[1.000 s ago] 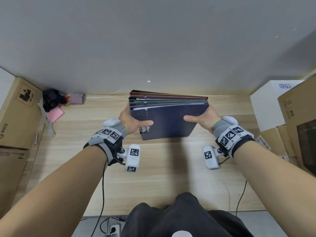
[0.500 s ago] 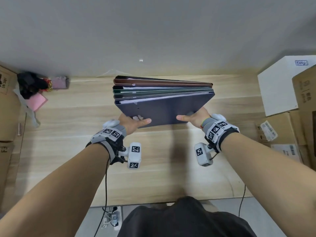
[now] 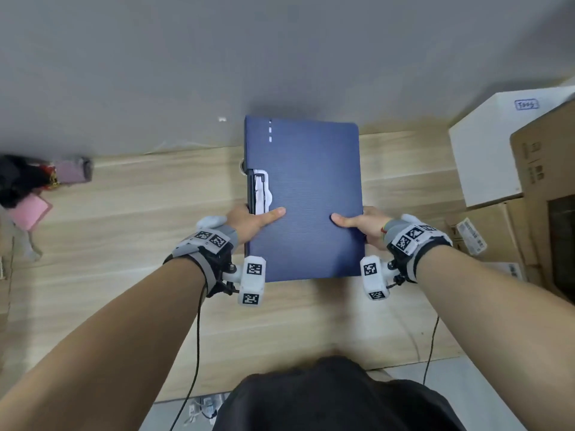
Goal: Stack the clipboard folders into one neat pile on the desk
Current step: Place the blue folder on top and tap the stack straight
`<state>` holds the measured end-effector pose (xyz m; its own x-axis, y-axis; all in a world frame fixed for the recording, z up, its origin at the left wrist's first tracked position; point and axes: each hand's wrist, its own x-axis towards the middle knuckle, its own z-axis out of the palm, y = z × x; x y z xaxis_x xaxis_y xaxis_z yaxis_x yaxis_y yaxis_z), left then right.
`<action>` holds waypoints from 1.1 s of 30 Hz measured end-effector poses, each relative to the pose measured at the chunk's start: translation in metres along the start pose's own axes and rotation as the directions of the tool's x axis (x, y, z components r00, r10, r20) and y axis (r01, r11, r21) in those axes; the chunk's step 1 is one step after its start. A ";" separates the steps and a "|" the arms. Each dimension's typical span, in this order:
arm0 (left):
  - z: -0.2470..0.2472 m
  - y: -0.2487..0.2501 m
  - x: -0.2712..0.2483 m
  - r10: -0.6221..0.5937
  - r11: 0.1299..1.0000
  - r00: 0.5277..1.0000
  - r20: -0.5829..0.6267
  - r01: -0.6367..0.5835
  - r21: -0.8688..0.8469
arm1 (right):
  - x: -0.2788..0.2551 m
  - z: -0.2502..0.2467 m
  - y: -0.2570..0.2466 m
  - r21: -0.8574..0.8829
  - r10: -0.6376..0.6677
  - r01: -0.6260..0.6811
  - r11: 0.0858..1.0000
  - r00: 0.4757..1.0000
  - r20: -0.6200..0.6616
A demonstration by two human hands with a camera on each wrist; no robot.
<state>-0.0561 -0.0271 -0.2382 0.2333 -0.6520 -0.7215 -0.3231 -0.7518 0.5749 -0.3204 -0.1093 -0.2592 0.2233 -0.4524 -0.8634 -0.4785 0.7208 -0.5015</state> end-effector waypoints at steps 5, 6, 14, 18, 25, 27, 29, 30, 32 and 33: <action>0.047 0.019 0.015 -0.081 0.996 0.992 0.102 0.077 0.046 | 0.003 -0.044 0.016 0.031 0.151 -0.152 0.988 0.988 0.018; 0.058 0.025 0.018 -0.104 0.994 0.988 0.111 0.099 0.052 | 0.003 -0.054 0.018 0.038 0.167 -0.166 0.985 0.986 -0.011; 0.132 0.074 0.039 -0.187 0.982 0.973 0.139 0.179 0.066 | 0.014 -0.128 0.019 -0.242 0.270 -0.341 0.908 0.920 -0.284; 0.160 0.081 0.057 -0.170 0.984 0.973 0.155 0.158 0.086 | 0.022 -0.149 0.021 -0.206 0.172 -0.287 0.936 0.878 -0.446; 0.178 0.095 0.067 -0.122 0.952 0.987 0.102 0.087 0.294 | 0.036 -0.160 0.017 -0.225 0.040 -0.170 0.959 0.872 -0.488; 0.180 0.096 0.071 -0.119 0.931 0.990 0.075 0.085 0.355 | 0.040 -0.160 0.018 -0.208 0.051 -0.177 0.962 0.863 -0.502; 0.180 0.094 0.075 -0.110 0.915 0.992 0.063 0.077 0.396 | 0.040 -0.159 0.018 -0.213 0.061 -0.197 0.957 0.854 -0.517; 0.181 0.093 0.075 -0.109 0.907 0.992 0.060 0.074 0.414 | 0.040 -0.158 0.018 -0.214 0.067 -0.206 0.955 0.852 -0.519; 0.181 0.091 0.078 -0.106 0.889 0.993 0.043 0.075 0.451 | 0.043 -0.158 0.020 -0.221 0.059 -0.200 0.955 0.852 -0.520; 0.182 0.090 0.080 -0.101 0.880 0.994 0.031 0.075 0.469 | 0.043 -0.158 0.020 -0.221 0.060 -0.200 0.955 0.854 -0.516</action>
<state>-0.2335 -0.1288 -0.3147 0.2359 -0.5692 -0.7877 -0.6968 -0.6640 0.2711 -0.4548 -0.1973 -0.2980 -0.2761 -0.6147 -0.7388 -0.6890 0.6626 -0.2938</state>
